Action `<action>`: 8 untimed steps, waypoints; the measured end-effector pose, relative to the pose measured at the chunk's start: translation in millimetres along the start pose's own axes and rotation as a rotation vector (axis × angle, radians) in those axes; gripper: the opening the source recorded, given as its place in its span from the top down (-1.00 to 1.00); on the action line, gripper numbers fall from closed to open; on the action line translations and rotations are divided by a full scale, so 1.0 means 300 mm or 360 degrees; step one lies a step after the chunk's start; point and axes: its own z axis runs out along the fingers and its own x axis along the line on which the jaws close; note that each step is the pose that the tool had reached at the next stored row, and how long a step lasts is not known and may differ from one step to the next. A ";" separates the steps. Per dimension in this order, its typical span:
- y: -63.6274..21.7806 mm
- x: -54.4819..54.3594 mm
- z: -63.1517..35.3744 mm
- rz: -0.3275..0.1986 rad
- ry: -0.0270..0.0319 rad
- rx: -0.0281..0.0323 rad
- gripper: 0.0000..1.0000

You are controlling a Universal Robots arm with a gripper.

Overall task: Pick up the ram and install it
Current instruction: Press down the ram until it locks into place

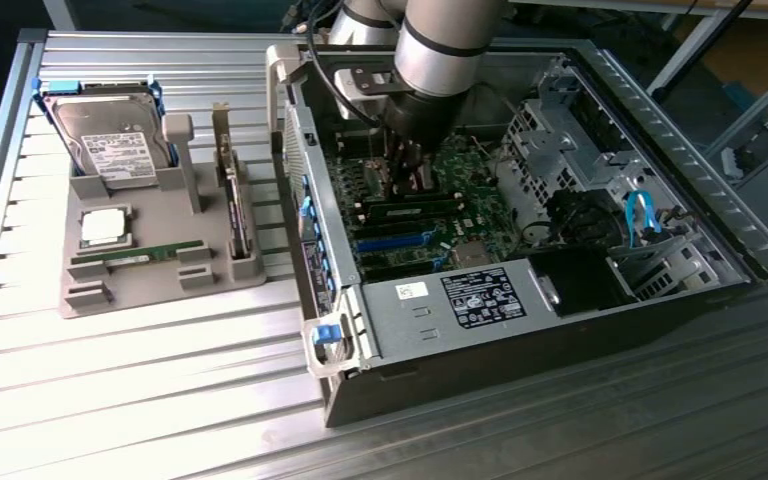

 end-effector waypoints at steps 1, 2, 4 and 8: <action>0.000 0.000 0.000 0.0000 0.00000 0.00000 0.80; 0.000 0.000 0.000 0.0000 0.00000 0.00001 0.80; 0.000 0.000 0.000 0.0000 0.00000 0.00001 0.80; 0.000 0.000 0.006 0.0000 -0.00002 0.00002 0.80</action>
